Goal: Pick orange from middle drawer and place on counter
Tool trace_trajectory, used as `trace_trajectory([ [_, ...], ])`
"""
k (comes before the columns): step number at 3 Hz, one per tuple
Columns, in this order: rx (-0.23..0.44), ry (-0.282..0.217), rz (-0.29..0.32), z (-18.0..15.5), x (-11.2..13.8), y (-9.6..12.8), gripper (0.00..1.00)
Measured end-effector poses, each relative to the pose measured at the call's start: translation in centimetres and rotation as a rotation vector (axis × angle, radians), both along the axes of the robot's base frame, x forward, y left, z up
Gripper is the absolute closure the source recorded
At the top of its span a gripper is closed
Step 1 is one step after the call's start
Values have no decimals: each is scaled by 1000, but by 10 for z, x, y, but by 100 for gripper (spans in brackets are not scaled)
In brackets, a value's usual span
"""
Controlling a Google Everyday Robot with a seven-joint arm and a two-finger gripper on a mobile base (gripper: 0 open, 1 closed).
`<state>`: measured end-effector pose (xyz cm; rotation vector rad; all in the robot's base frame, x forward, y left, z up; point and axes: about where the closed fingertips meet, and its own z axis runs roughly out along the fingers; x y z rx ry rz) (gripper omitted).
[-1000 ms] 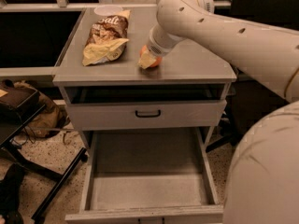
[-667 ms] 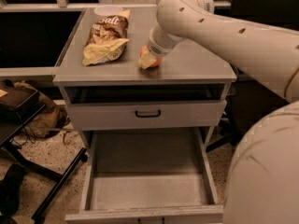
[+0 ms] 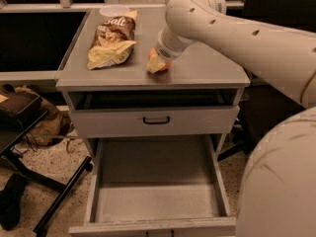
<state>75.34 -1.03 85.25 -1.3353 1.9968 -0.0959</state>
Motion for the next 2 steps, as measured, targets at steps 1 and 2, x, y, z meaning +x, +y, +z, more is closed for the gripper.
trace_trajectory([
  [1,0,0,0,0,0,0,0],
  [2,0,0,0,0,0,0,0],
])
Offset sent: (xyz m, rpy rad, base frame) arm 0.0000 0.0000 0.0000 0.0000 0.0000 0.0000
